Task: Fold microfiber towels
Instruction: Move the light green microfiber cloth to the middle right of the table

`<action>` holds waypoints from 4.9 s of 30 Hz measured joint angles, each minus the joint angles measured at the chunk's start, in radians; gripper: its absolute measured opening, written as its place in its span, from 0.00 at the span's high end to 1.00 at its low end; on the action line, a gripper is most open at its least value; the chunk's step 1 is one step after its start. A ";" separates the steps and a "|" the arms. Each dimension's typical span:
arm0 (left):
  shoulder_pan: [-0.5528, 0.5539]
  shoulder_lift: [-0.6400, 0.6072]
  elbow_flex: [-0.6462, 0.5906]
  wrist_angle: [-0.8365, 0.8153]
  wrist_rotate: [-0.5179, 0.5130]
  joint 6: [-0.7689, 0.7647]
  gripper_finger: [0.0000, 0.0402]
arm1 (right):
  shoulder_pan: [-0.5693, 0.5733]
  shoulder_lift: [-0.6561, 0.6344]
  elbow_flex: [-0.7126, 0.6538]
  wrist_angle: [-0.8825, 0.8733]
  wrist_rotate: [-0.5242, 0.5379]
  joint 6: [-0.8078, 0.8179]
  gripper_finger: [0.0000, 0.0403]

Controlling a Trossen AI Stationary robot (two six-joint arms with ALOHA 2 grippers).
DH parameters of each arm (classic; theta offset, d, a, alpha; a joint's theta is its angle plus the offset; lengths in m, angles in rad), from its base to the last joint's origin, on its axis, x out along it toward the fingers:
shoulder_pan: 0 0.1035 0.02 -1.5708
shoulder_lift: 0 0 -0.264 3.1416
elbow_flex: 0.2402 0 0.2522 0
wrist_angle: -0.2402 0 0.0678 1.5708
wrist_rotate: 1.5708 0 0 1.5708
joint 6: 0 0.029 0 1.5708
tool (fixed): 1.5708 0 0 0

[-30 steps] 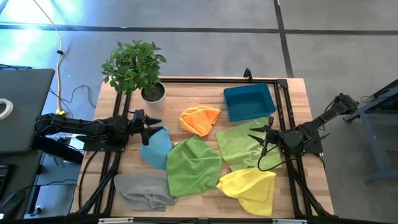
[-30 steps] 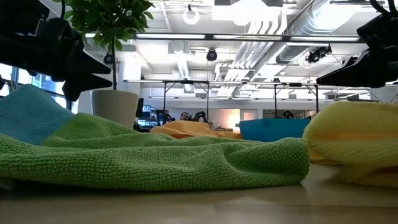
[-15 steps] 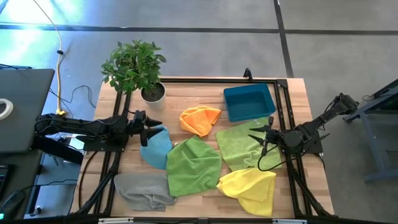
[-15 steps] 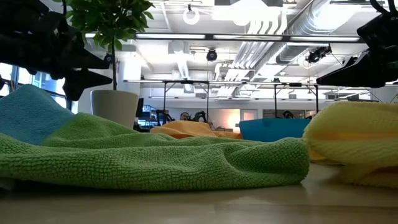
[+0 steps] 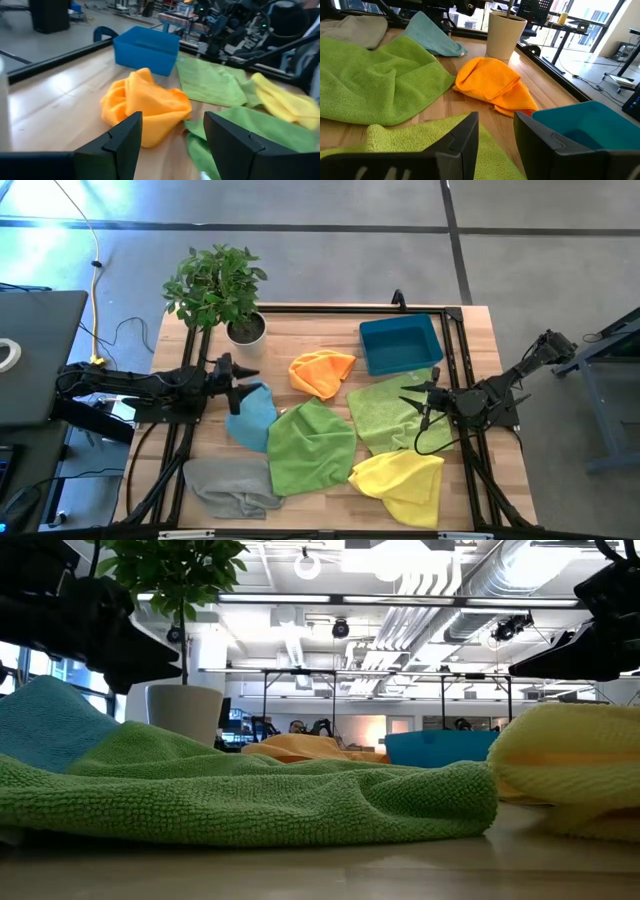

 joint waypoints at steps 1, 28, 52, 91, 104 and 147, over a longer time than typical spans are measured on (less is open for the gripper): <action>0.000 0.000 0.000 0.000 -0.005 -0.001 0.50 | 0.000 0.000 0.000 0.000 0.000 0.000 0.71; 0.000 0.000 0.000 0.114 0.162 -0.117 0.50 | 0.000 0.000 0.000 0.000 0.000 0.000 0.71; 0.000 0.229 0.240 0.127 0.344 0.063 0.50 | 0.000 0.000 0.000 0.000 0.000 0.000 0.71; -0.253 1.165 0.624 0.003 0.152 0.126 0.50 | 0.000 0.000 0.000 0.000 0.013 0.000 0.71; -0.253 1.202 0.624 -0.094 0.121 0.086 0.50 | 0.000 0.000 0.000 0.000 0.016 -0.233 0.71; -0.250 1.280 0.624 -0.093 0.095 0.010 0.50 | 0.000 0.000 0.000 0.333 -0.035 0.263 0.71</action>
